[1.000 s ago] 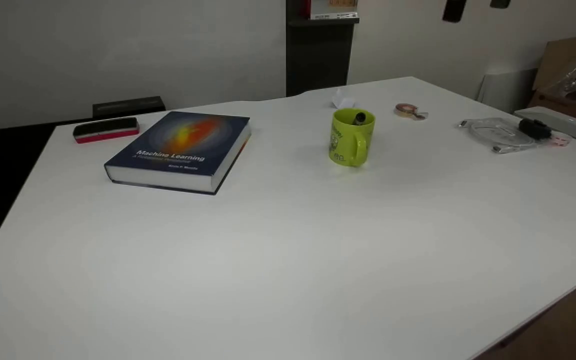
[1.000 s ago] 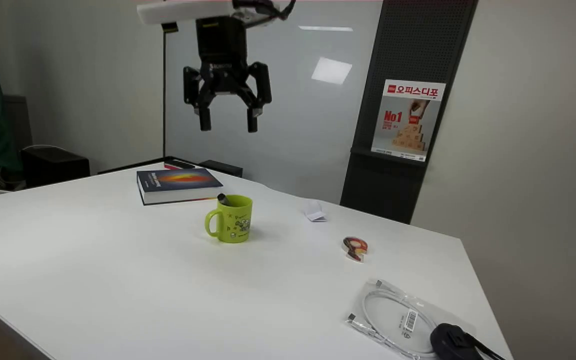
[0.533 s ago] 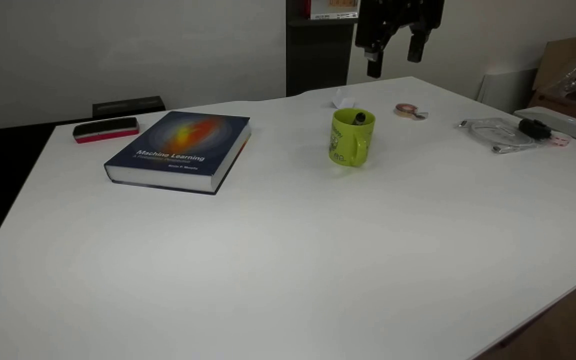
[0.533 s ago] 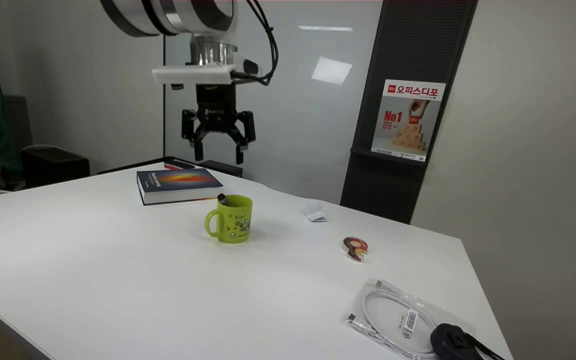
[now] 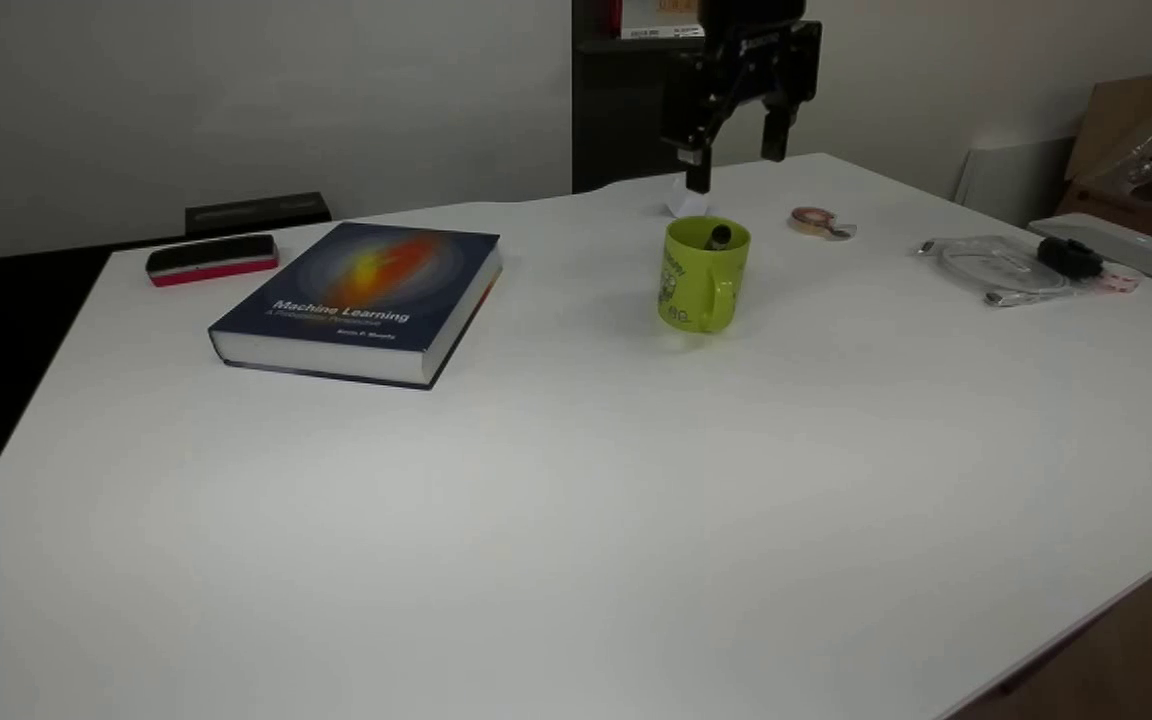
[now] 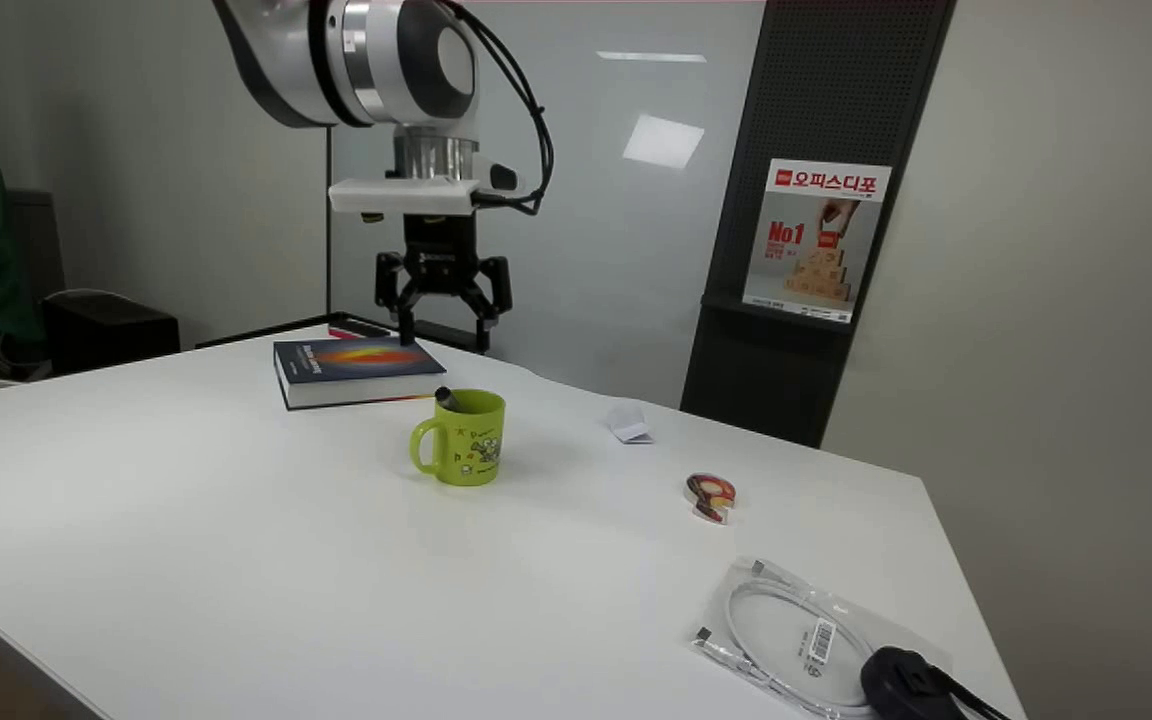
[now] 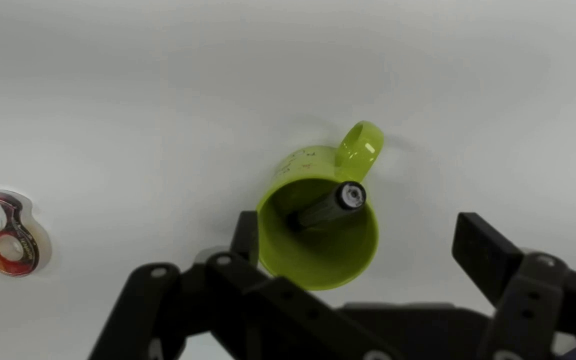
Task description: Pick the marker from the cup and put it on the table
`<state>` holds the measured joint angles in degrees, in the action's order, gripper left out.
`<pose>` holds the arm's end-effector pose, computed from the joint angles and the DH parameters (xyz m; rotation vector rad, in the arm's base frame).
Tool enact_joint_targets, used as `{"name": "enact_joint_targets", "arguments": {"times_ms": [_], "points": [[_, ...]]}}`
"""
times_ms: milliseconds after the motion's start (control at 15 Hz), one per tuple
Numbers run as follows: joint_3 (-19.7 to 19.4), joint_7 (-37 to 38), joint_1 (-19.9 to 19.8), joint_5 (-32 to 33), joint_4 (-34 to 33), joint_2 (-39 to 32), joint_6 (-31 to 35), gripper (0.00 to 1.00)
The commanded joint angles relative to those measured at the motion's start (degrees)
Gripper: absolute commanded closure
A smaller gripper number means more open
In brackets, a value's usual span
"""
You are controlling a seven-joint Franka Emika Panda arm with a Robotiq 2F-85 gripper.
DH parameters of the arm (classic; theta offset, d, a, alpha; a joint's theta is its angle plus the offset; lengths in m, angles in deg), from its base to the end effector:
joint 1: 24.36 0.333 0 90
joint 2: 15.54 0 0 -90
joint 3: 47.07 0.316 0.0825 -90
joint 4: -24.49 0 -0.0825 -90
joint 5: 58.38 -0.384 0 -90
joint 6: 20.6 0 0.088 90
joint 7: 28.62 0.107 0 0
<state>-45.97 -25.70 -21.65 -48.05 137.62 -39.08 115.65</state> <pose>0.6115 0.0384 0.2595 3.0170 0.2188 0.0000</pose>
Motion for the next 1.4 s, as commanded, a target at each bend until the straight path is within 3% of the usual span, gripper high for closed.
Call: {"name": "enact_joint_targets", "arguments": {"times_ms": [0,267,800,1333], "points": [[-1.85,1.23,1.54,2.35,-2.61,-2.44,0.81,0.00],[-3.85,2.58,3.35,7.18,-1.76,-3.16,4.36,0.00],[-3.60,1.38,3.06,6.36,-0.60,-2.80,4.24,0.00],[-4.18,1.91,3.53,6.58,1.67,-5.03,11.38,0.00]]}}
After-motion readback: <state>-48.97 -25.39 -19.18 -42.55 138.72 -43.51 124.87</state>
